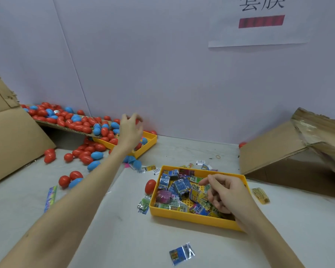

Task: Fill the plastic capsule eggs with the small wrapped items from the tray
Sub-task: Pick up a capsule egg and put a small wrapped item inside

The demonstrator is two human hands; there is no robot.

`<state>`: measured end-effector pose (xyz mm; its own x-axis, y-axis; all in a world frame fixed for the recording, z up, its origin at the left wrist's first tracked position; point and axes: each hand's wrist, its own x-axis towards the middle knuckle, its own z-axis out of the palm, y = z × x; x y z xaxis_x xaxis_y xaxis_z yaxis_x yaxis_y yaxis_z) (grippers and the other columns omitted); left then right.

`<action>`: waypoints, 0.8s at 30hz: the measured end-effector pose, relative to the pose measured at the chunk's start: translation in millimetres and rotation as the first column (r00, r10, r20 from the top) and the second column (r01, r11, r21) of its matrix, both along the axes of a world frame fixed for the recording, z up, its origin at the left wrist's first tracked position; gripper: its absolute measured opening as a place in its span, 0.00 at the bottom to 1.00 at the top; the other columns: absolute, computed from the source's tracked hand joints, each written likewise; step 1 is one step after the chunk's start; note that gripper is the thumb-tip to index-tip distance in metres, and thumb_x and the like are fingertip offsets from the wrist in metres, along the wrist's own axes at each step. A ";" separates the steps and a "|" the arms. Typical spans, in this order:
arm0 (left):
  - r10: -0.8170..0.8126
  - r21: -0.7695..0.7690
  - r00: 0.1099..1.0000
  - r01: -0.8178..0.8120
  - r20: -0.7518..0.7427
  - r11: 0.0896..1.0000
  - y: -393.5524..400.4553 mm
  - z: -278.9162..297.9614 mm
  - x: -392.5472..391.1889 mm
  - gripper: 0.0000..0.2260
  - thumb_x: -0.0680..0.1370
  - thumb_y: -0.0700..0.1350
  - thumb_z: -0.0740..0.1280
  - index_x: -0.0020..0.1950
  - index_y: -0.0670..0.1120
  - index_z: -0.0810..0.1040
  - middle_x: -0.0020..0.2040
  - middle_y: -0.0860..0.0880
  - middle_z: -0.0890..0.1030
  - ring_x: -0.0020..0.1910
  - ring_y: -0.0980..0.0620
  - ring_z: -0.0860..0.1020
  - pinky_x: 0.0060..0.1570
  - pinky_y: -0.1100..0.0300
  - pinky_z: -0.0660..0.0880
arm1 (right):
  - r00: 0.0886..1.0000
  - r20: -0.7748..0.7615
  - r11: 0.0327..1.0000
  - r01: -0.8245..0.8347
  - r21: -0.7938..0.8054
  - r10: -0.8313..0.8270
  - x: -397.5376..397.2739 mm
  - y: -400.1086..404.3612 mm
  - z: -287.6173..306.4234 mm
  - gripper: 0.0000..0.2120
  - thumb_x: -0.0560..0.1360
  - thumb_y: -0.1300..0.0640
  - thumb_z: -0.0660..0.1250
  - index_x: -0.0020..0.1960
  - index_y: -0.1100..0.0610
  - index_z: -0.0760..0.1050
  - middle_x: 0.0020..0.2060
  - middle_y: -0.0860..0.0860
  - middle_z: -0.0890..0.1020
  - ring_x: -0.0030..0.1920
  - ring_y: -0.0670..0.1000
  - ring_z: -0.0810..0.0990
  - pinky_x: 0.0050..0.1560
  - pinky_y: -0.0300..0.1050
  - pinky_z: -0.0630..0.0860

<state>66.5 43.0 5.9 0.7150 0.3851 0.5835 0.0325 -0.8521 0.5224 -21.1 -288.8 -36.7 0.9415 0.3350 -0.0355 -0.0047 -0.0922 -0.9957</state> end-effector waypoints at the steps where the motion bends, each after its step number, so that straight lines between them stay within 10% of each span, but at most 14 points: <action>1: -0.067 -0.031 0.998 0.067 0.023 0.997 -16.9 2.2 -13.5 0.06 0.81 0.37 0.66 0.57 0.40 0.77 0.53 0.39 0.76 0.51 0.43 0.74 0.53 0.52 0.72 | 0.999 0.027 1.000 0.028 -0.012 -0.027 -1.5 1.4 0.4 0.13 0.84 0.57 0.62 0.50 0.59 0.84 0.28 0.55 0.79 0.23 0.47 0.70 0.22 0.35 0.66; 6: -0.397 -0.297 0.915 0.401 0.075 0.867 -112.3 -11.7 -89.1 0.06 0.85 0.44 0.60 0.59 0.50 0.64 0.39 0.48 0.74 0.30 0.58 0.72 0.29 0.66 0.68 | 0.893 0.450 0.860 0.246 -0.447 -0.021 -12.2 9.0 0.6 0.09 0.78 0.52 0.73 0.57 0.48 0.82 0.40 0.45 0.82 0.36 0.42 0.77 0.45 0.44 0.78; 14: -0.517 -0.256 0.855 0.491 -0.043 0.833 -138.4 -31.2 -132.9 0.13 0.82 0.53 0.66 0.60 0.54 0.64 0.52 0.51 0.79 0.43 0.56 0.79 0.42 0.72 0.74 | 0.846 0.532 0.779 0.319 -0.541 0.023 -17.4 16.8 0.0 0.05 0.76 0.52 0.75 0.45 0.50 0.80 0.42 0.44 0.80 0.44 0.41 0.75 0.39 0.28 0.64; 24: -0.659 -0.391 0.752 0.601 -0.021 0.697 -126.0 -26.2 -140.1 0.15 0.83 0.40 0.63 0.64 0.58 0.77 0.63 0.51 0.74 0.57 0.57 0.77 0.57 0.64 0.77 | 0.788 0.606 0.739 0.343 -0.579 0.109 -20.5 14.8 -1.0 0.13 0.85 0.59 0.61 0.64 0.54 0.81 0.52 0.51 0.81 0.51 0.52 0.80 0.55 0.52 0.77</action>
<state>-73.6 -83.0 -20.3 0.9277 -0.0386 0.3713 -0.3450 -0.4687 0.8132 -41.6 -274.0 -37.7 0.8748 0.3270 0.3575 0.4740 -0.7304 -0.4919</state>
